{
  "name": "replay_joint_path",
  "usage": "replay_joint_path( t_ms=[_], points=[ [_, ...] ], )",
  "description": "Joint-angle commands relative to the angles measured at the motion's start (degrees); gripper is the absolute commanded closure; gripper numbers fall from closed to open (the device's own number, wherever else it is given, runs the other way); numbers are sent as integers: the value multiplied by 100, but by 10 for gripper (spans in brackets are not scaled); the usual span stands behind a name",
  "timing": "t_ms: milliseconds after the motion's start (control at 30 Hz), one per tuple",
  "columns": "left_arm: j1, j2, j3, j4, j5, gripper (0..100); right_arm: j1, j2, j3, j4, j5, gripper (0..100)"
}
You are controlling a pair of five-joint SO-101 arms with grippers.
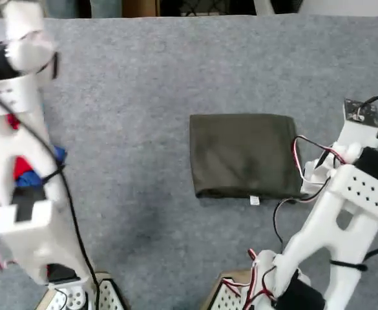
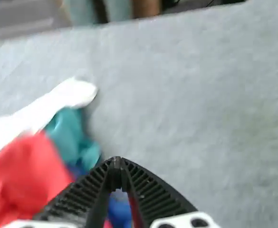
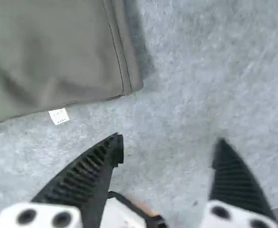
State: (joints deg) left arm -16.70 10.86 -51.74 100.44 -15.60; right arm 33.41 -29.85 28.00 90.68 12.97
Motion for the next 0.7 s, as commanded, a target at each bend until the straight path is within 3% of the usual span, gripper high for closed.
replay_joint_path(
  t_ms=[0, 167, 333, 500, 667],
  points=[
    [-400, -1336, 1754, 62, -97, 970, 53, 224, -31, -18, -510, 615],
    [-400, -2725, 4110, -79, -97, 970, -413, 796, -13, -343, -1240, 606],
    [154, -3305, 5965, -949, -53, 970, -976, 1376, -31, -1029, -2084, 606],
    [400, -3358, 6651, -993, 536, 970, -1284, 1947, -4, -1363, -2848, 607],
    [374, -3385, 7020, -993, 668, 970, -1336, 2809, 110, -2277, -2901, 609]
  ],
)
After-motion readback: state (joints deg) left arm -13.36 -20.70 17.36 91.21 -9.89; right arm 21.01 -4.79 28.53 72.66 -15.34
